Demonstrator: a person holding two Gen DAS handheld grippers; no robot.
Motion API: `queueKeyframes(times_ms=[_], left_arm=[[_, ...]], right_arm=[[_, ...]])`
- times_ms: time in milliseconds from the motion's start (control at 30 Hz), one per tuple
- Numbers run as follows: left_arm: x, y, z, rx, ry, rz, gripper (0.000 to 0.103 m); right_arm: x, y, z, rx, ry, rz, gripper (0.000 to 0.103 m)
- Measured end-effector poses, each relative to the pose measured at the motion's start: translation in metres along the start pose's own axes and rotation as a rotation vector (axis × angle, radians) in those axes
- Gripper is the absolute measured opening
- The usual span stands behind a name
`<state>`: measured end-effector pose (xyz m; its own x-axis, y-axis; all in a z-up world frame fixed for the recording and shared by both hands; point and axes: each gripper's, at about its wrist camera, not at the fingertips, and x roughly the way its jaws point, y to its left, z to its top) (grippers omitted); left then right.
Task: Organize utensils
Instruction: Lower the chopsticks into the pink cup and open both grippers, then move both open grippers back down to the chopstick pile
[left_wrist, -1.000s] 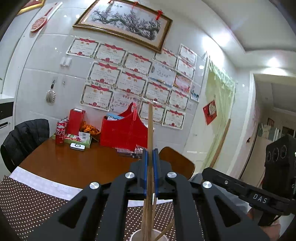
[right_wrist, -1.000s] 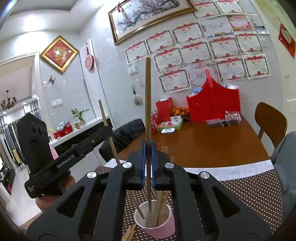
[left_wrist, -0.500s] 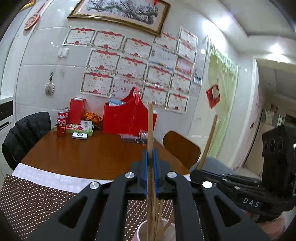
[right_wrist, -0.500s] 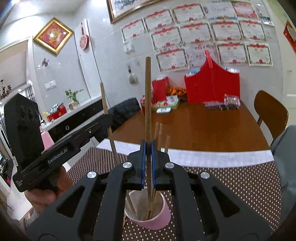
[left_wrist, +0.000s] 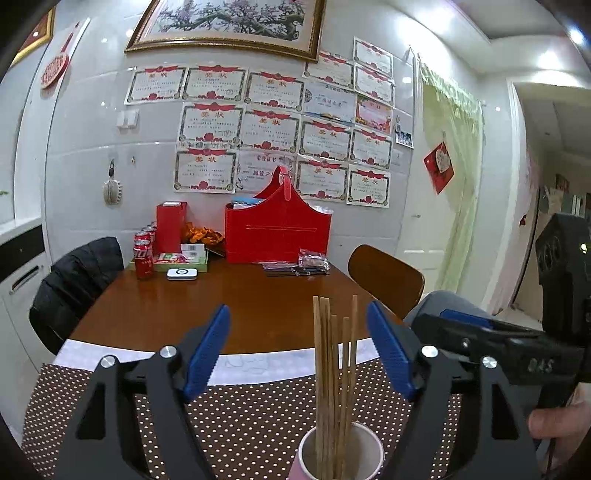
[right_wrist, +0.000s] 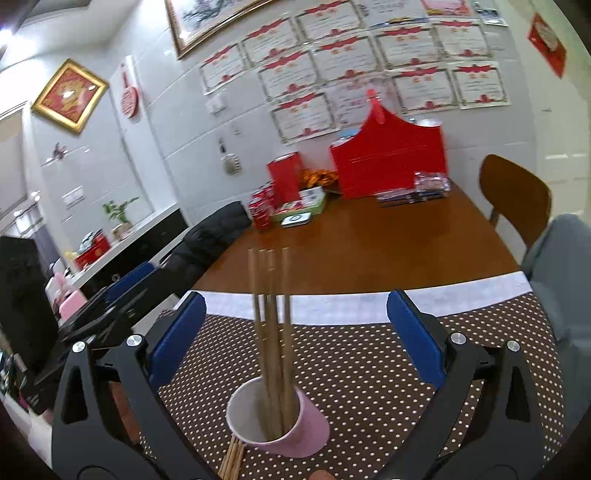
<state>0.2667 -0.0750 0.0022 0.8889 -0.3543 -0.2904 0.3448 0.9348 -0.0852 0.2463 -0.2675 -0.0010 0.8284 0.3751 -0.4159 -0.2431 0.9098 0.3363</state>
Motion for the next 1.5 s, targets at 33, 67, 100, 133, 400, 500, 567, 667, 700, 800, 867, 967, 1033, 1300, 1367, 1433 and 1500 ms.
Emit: queueKeyframes(times_ms=[33, 67, 100, 133, 400, 500, 567, 667, 700, 800, 867, 967, 1033, 1300, 1367, 1433, 1500], left_arm=[[-0.001, -0.001, 0.001, 0.004, 0.0, 0.006, 0.076], [-0.003, -0.003, 0.002, 0.008, -0.002, 0.011, 0.076], [-0.007, -0.004, 0.003, 0.012, -0.007, 0.016, 0.076], [-0.009, -0.006, 0.005, 0.015, -0.01, 0.019, 0.076], [-0.038, -0.01, -0.003, 0.042, 0.006, 0.052, 0.079], [-0.052, -0.003, -0.007, 0.021, 0.017, 0.06, 0.079], [-0.062, 0.002, -0.009, 0.008, 0.029, 0.063, 0.079], [-0.077, 0.008, -0.017, 0.023, 0.053, 0.086, 0.079], [-0.082, 0.011, -0.022, 0.033, 0.064, 0.095, 0.079], [-0.095, 0.019, -0.034, 0.04, 0.084, 0.115, 0.079], [-0.1, 0.026, -0.043, 0.029, 0.108, 0.12, 0.079], [-0.109, 0.032, -0.06, 0.021, 0.149, 0.12, 0.079], [-0.112, 0.032, -0.07, 0.03, 0.168, 0.124, 0.079], [-0.114, 0.016, -0.132, 0.072, 0.328, 0.148, 0.079], [-0.116, 0.012, -0.15, 0.085, 0.372, 0.157, 0.079], [-0.118, 0.007, -0.17, 0.098, 0.426, 0.162, 0.079], [-0.122, 0.002, -0.19, 0.101, 0.47, 0.152, 0.079]], right_arm=[[0.0, -0.002, 0.0, 0.007, -0.001, 0.001, 0.097], [-0.001, -0.002, 0.001, 0.013, -0.002, 0.002, 0.097], [-0.002, -0.002, 0.001, 0.014, -0.005, -0.002, 0.097], [-0.003, -0.002, 0.002, 0.01, -0.008, -0.006, 0.097], [-0.02, 0.009, 0.003, -0.007, -0.036, -0.01, 0.097], [-0.03, 0.019, 0.005, -0.033, -0.049, -0.007, 0.097], [-0.04, 0.025, 0.006, -0.042, -0.074, 0.001, 0.097], [-0.056, 0.033, 0.004, -0.041, -0.092, -0.001, 0.097], [-0.059, 0.035, 0.003, -0.044, -0.089, -0.007, 0.097], [-0.072, 0.041, -0.004, -0.062, -0.077, -0.029, 0.097], [-0.08, 0.041, -0.012, -0.066, -0.066, -0.043, 0.097], [-0.087, 0.041, -0.03, -0.071, -0.032, -0.058, 0.097], [-0.09, 0.04, -0.043, -0.075, -0.016, -0.064, 0.097], [-0.077, 0.012, -0.095, 0.011, 0.031, 0.021, 0.097], [-0.069, 0.001, -0.108, 0.052, 0.038, 0.07, 0.097], [-0.056, -0.005, -0.118, 0.079, 0.093, 0.065, 0.097], [-0.054, -0.005, -0.123, 0.069, 0.102, 0.07, 0.097]])
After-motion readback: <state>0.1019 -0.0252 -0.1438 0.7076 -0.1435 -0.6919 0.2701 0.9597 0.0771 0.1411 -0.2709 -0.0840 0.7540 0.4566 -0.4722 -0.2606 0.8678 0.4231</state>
